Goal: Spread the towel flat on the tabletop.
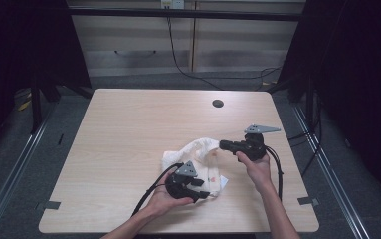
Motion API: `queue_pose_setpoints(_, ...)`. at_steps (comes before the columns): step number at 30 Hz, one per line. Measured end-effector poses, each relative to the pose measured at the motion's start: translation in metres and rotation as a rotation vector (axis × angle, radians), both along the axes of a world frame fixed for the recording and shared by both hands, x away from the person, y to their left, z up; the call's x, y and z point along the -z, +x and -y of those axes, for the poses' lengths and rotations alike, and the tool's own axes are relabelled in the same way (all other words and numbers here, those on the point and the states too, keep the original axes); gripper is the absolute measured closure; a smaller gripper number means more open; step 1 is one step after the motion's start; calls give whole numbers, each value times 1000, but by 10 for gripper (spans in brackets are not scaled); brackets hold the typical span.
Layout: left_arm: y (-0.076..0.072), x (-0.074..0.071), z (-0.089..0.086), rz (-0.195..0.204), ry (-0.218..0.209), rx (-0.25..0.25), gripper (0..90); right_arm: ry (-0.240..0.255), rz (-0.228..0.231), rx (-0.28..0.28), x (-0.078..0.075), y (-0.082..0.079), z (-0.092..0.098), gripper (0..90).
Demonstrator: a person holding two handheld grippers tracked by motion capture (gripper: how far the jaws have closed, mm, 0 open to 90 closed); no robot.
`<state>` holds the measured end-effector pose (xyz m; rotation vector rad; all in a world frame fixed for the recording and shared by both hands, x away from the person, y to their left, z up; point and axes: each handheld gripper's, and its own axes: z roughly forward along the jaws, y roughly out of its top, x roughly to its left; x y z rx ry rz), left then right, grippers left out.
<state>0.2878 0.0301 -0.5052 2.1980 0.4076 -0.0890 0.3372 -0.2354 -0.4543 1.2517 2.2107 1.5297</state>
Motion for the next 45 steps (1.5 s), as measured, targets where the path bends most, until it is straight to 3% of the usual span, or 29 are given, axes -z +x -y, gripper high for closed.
queue_pose_setpoints(4, -1, 2, 0, 14, -3, 8, 478, -2, -3, 1, 1, -1, 0, 848)
queue_pose_setpoints(9, -6, 2, 3, 79, 22, -2, 505, 6, -7, 2, 2, -2, 1, 846)
queue_pose_setpoints(10, -7, 1, 3, 109, 43, -16, 551, 5, -9, 2, 3, -2, 1, 846)
queue_pose_setpoints(12, -6, 2, 2, 104, 36, -29, 701, 5, -12, 1, 3, -2, 0, 841)
queue_pose_setpoints(13, -4, 2, 0, 90, 28, -38, 751, 5, -12, 1, 3, -2, 0, 841)
queue_pose_setpoints(18, 5, 1, -12, -10, -52, -30, 799, 7, -10, 1, 2, -3, 0, 843)
queue_pose_setpoints(22, 6, -7, -20, -28, -100, -30, 781, 15, -9, 11, 1, -3, 4, 843)
queue_pose_setpoints(25, 6, -13, -26, -23, -107, -31, 798, 19, -6, 14, 0, -4, 5, 843)
queue_pose_setpoints(32, 15, -36, -52, -18, -215, -86, 840, 29, 10, 22, -5, -6, 9, 851)
queue_pose_setpoints(35, 18, -43, -63, -1, -221, -104, 853, 32, 15, 28, -8, -7, 12, 858)
queue_pose_setpoints(38, 23, -50, -75, 3, -263, -140, 859, 32, 24, 33, -11, -9, 15, 862)
queue_pose_setpoints(42, 27, -58, -88, 30, -260, -164, 865, 26, 47, 28, -19, -12, 16, 868)
queue_pose_setpoints(45, 30, -65, -102, 41, -284, -192, 867, 18, 63, 21, -26, -15, 15, 870)
